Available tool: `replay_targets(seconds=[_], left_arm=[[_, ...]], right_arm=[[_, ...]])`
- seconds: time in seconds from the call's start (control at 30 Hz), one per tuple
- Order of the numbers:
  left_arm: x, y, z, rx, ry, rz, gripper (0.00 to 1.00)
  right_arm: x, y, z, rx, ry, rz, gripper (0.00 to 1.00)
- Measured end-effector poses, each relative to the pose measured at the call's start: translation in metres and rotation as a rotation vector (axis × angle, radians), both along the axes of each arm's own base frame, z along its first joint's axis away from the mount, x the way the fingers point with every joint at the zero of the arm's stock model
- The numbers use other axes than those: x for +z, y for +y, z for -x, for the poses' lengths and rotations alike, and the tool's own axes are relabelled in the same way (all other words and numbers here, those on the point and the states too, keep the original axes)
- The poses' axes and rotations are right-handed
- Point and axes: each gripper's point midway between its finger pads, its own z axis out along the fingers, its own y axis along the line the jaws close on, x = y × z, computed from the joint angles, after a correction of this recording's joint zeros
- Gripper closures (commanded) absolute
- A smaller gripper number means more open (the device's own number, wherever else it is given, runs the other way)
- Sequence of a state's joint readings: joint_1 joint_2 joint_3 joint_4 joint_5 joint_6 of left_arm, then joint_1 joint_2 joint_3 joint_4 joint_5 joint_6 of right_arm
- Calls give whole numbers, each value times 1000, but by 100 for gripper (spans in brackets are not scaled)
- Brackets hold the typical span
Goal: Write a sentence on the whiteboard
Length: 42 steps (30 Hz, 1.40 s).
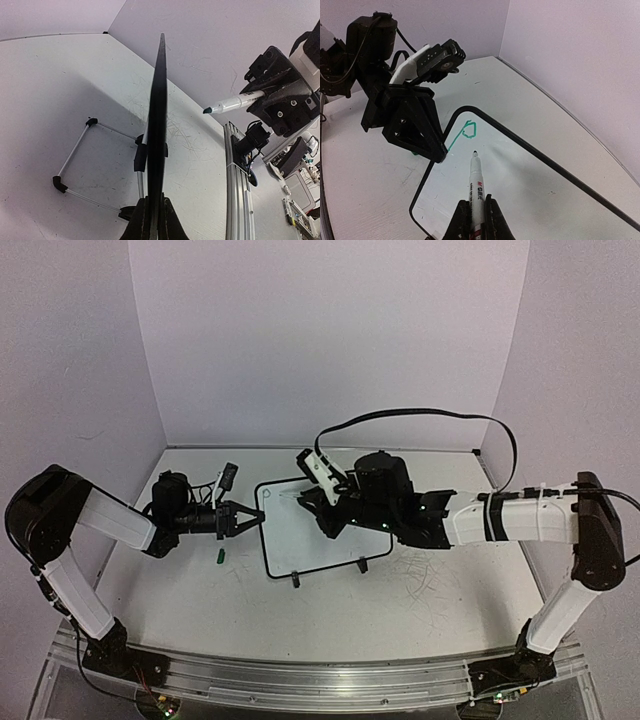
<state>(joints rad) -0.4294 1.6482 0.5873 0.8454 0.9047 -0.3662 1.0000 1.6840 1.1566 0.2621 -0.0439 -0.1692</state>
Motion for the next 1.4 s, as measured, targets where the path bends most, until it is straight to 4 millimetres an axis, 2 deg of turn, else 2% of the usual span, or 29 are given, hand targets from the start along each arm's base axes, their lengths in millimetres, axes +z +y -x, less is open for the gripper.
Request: replay_targets(seconds=[0.27, 0.7, 1.17, 1.4], left_arm=[[-1, 0, 0, 1, 4, -4, 100], [0, 1, 0, 8, 0, -14, 100], [-1, 2, 1, 7, -3, -19, 100], [-1, 2, 1, 7, -3, -19, 100]], right_arm=[[-1, 3, 3, 10, 3, 2, 100], [-16, 25, 10, 49, 12, 26, 100], [-20, 25, 8, 35, 12, 34, 100], [-26, 21, 0, -20, 14, 42, 100]])
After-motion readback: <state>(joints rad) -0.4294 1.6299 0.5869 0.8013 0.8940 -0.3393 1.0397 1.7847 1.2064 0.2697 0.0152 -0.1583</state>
